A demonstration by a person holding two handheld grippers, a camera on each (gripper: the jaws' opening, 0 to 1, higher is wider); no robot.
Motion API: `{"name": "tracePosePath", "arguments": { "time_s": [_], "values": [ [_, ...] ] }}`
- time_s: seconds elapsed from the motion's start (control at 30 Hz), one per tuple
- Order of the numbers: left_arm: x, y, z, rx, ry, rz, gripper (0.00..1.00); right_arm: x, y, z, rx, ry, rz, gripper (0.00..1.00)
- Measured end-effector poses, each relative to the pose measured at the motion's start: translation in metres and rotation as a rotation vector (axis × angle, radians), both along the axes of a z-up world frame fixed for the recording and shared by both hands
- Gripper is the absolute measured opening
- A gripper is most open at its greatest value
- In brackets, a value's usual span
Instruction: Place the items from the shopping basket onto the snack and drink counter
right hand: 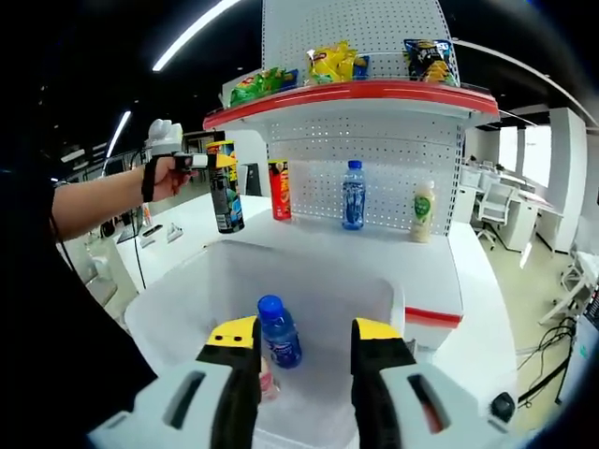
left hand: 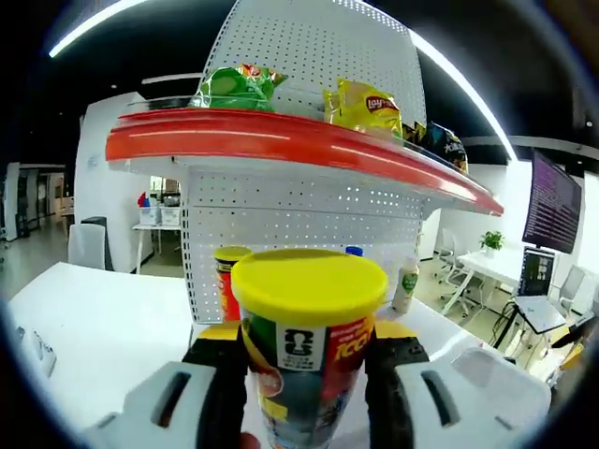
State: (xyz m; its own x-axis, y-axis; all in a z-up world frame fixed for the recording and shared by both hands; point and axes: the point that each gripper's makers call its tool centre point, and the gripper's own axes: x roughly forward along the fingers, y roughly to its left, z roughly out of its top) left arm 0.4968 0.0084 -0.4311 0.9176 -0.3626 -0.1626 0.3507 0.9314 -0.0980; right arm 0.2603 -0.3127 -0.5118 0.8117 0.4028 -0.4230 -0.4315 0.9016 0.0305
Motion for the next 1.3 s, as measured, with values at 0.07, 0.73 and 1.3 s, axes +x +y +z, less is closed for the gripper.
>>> {"name": "tracePosePath", "arguments": {
  "time_s": [0.07,0.73,1.3],
  "values": [
    [0.006,0.003,-0.003,0.000,0.000,0.008,0.49,0.000,-0.001,0.000,0.002,0.001,-0.006,0.36],
    [0.056,0.017,-0.054,0.035,0.007,0.060,0.49,-0.007,-0.008,0.000,-0.018,0.013,-0.042,0.35],
    [0.068,0.027,-0.070,0.074,0.000,0.085,0.49,-0.013,-0.006,-0.004,-0.022,0.027,-0.052,0.35]
  ]
}}
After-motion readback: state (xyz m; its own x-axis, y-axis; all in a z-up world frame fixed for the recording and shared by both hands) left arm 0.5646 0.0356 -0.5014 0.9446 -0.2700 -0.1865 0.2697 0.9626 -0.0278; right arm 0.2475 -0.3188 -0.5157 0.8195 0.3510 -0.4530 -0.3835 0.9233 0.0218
